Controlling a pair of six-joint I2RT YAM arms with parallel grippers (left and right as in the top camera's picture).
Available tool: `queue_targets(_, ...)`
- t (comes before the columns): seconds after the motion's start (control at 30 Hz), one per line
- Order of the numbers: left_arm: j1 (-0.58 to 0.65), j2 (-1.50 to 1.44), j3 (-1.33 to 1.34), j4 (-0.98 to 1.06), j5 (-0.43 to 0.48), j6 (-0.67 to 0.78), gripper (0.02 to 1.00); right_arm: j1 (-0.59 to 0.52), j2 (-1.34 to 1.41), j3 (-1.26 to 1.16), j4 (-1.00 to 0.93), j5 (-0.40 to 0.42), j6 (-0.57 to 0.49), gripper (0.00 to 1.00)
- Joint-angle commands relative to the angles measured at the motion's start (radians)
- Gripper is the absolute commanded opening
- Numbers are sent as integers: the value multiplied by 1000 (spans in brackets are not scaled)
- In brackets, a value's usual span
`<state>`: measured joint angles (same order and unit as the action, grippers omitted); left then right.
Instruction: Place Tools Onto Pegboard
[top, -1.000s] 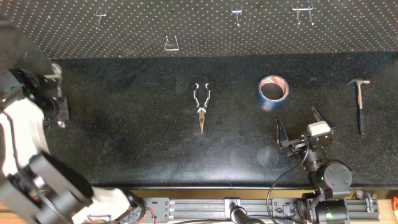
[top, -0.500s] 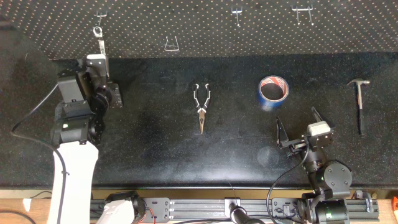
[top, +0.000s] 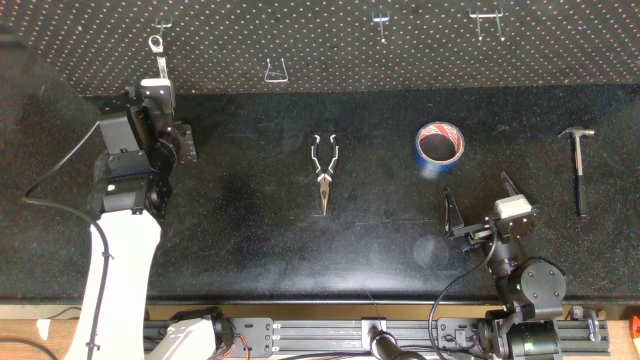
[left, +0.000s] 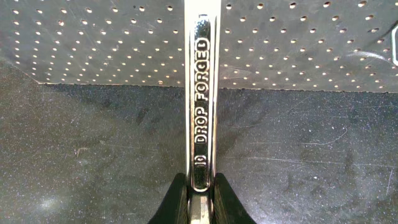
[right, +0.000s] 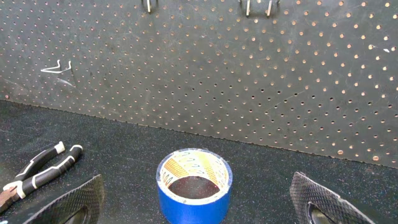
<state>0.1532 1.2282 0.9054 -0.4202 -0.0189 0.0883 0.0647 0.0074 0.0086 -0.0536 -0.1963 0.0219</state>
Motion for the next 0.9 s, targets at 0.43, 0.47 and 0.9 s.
queue_targets(0.43, -3, 64, 7, 15, -16, -32, 259, -4, -6, -5, -5, 5, 11, 976)
queue_targets(0.47, -3, 64, 7, 13, -15, -32, 345, -4, -6, -5, -5, 5, 11, 976)
queue_targets(0.9, -538, 8, 74, -439, -109, -680, 998, -4, -6, -5, -5, 5, 11, 976)
